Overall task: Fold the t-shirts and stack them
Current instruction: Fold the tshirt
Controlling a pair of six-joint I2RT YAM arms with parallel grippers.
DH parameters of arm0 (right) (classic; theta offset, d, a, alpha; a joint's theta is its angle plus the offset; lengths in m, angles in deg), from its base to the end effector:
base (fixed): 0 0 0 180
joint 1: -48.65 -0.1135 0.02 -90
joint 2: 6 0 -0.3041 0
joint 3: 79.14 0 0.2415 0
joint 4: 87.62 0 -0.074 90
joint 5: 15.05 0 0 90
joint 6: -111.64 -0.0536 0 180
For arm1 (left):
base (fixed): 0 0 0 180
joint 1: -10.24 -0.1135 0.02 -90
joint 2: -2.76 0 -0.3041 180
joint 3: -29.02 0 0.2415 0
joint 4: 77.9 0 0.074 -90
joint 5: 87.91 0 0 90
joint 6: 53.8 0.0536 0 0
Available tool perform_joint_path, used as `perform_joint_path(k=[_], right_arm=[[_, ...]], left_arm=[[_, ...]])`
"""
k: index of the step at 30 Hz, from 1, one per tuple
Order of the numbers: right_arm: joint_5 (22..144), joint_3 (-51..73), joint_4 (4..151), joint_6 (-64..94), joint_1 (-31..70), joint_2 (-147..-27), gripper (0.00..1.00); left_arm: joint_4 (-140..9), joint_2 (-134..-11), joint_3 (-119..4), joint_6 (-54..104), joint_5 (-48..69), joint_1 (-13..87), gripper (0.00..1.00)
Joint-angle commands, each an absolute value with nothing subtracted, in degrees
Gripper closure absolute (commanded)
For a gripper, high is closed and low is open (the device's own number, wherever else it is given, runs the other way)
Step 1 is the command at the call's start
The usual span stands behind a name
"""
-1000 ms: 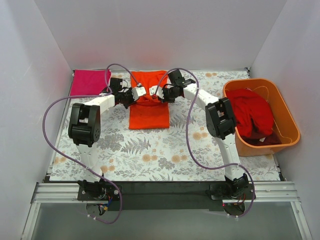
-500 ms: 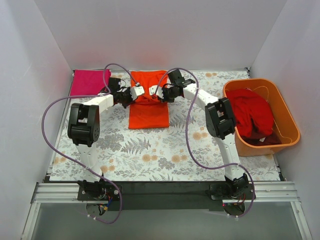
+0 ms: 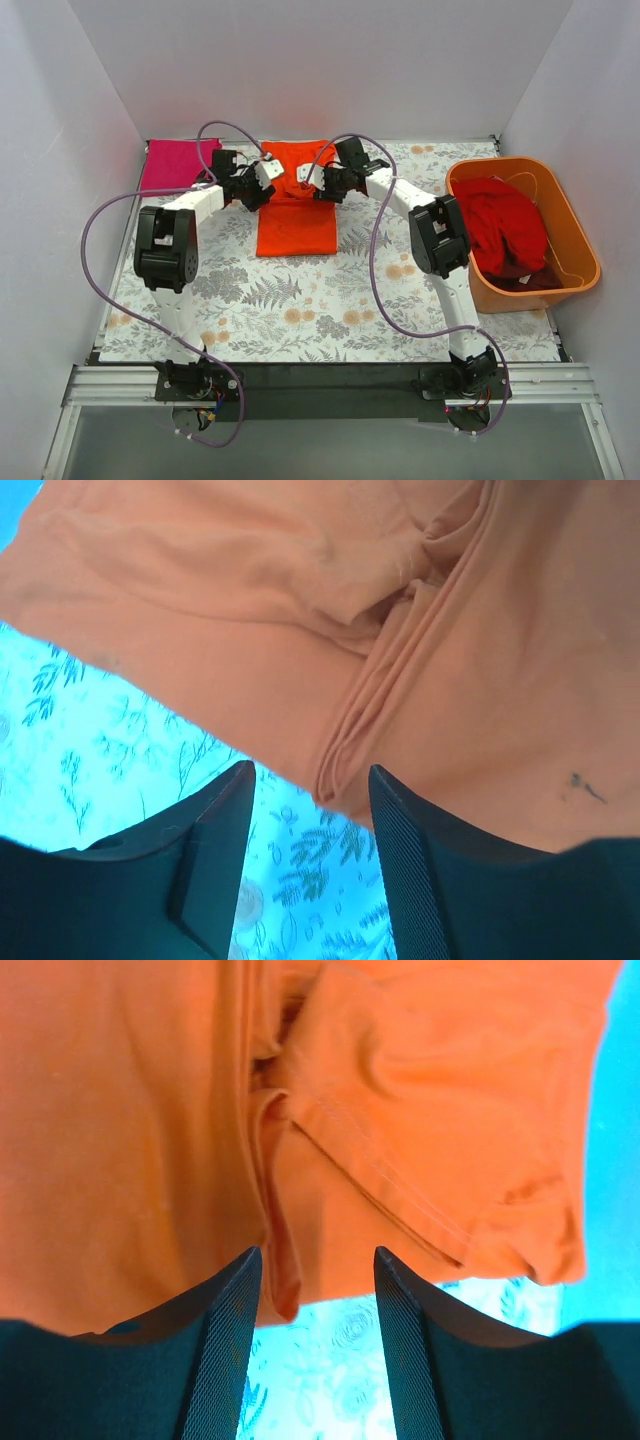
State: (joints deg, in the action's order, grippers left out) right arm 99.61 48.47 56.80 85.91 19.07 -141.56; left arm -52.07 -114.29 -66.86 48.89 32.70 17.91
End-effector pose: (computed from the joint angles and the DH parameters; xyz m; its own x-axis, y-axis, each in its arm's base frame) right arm 0.4806 0.2985 0.2085 0.3811 -0.7251 -0.5736 -0.8485 -0.0280 -0.5284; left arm 0.4576 -0.0892 0.2093 -0.6063 0.2724 -0.7471 0.6070 0.7655 -0.2135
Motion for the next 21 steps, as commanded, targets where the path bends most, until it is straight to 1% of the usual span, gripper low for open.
perform_joint_path(k=[1,5,6,8,9,12,13,17,21], right_arm=[[97.45,47.67,60.95,81.58,19.47,-133.63,0.44],[99.46,36.52,59.98,80.0,19.12,-124.93,0.46],[99.99,34.23,59.63,80.0,18.77,-121.69,0.48],[101.4,28.25,58.49,80.0,17.55,-118.95,0.51],[101.84,26.93,57.44,79.04,17.1,-117.02,0.56],[103.77,23.23,53.76,77.72,14.73,-115.16,0.63],[104.21,22.79,52.87,77.71,14.03,-114.98,0.64],[105.62,18.23,51.01,77.97,11.48,-114.8,0.65],[105.44,16.02,50.66,78.68,10.33,-116.29,0.64]], left_arm=[[-53.41,-105.36,-64.92,44.55,33.81,16.57,0.51],[-51.66,-97.01,-54.57,45.95,37.06,16.48,0.5],[-51.04,-95.86,-53.06,46.3,38.29,16.57,0.5],[-49.37,-93.31,-50.59,46.57,39.09,16.92,0.5],[-49.01,-92.78,-49.01,46.31,39.35,17.19,0.51],[-46.38,-91.2,-46.46,46.39,41.11,18.33,0.53],[-45.94,-90.76,-45.75,46.74,41.29,18.77,0.53],[-41.11,-90.31,-43.03,51.57,40.68,20.52,0.56],[-41.01,-91.01,-40.74,53.6,39.01,21.93,0.56]])
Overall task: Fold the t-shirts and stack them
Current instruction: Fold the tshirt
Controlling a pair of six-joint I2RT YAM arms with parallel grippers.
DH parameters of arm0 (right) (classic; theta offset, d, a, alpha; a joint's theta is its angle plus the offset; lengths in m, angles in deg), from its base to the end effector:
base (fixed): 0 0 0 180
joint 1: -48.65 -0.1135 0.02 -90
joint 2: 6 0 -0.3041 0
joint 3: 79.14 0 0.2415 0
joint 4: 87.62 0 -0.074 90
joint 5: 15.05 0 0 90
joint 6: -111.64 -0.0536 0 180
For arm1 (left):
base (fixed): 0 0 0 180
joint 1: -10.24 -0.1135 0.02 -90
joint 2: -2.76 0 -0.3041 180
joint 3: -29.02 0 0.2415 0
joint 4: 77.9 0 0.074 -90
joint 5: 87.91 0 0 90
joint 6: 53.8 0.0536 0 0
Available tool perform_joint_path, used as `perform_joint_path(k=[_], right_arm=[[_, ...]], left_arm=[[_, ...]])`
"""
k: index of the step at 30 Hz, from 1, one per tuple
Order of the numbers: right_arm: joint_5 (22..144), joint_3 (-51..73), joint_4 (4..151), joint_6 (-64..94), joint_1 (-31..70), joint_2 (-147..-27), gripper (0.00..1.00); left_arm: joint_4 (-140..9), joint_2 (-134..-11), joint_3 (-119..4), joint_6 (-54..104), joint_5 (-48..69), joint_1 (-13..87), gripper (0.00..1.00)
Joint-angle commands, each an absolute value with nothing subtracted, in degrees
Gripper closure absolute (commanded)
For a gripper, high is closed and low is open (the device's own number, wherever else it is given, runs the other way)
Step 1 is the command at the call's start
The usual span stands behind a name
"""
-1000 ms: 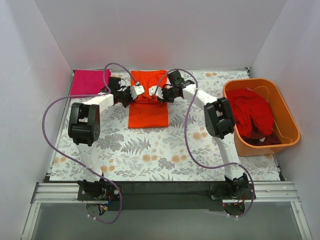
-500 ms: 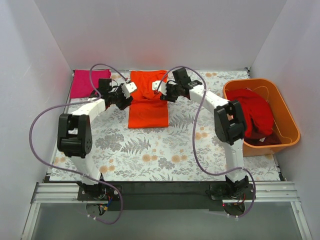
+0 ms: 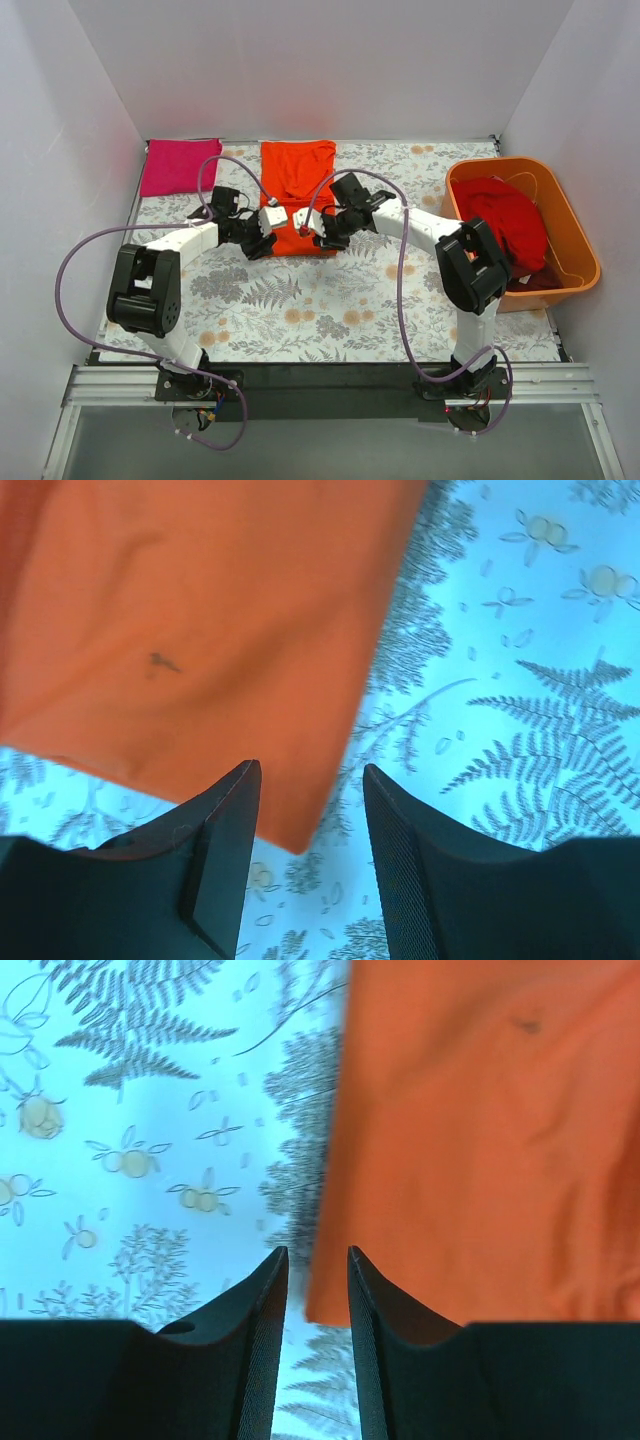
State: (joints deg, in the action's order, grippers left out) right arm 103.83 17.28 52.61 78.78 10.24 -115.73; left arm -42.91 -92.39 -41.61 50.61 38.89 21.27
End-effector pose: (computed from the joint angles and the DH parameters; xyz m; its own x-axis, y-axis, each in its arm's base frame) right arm 0.3211 0.2876 0.2475 0.3080 -0.6944 -0.6503 -0.9448 -0.1427 -0.2951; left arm 0.3142 -0.0940 0.2154 -0.7068 0.3408 -0.6199 0.6478 0.6639 -0.3737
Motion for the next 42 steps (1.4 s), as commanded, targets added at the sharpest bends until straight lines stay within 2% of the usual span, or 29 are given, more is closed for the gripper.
perform_joint_path(k=[1,5,17,22,29,38,42], right_arm=[[105.62,15.58,50.84,78.85,10.16,-116.47,0.63],[103.08,14.35,52.94,78.59,10.07,-118.75,0.59],[98.76,11.45,57.43,77.62,10.33,-119.12,0.6],[100.87,11.71,56.82,76.66,10.33,-115.25,0.57],[103.25,12.67,56.11,77.44,11.12,-113.39,0.54],[102.11,14.87,56.2,78.5,11.21,-118.93,0.52],[101.23,14.35,56.46,79.38,11.21,-121.22,0.51]], left_arm=[[-41.01,-91.28,-40.48,53.77,38.83,22.02,0.56],[-41.01,-92.6,-40.47,54.21,37.78,22.37,0.55],[-42.16,-96.81,-39.68,56.68,35.67,22.64,0.55],[-42.07,-97.43,-39.68,57.82,35.75,22.64,0.71],[-41.1,-97.35,-39.68,59.14,36.1,22.64,0.87],[-40.75,-97.43,-40.21,58.87,36.02,22.64,0.89],[-40.57,-97.52,-40.3,58.87,36.02,22.64,0.84]])
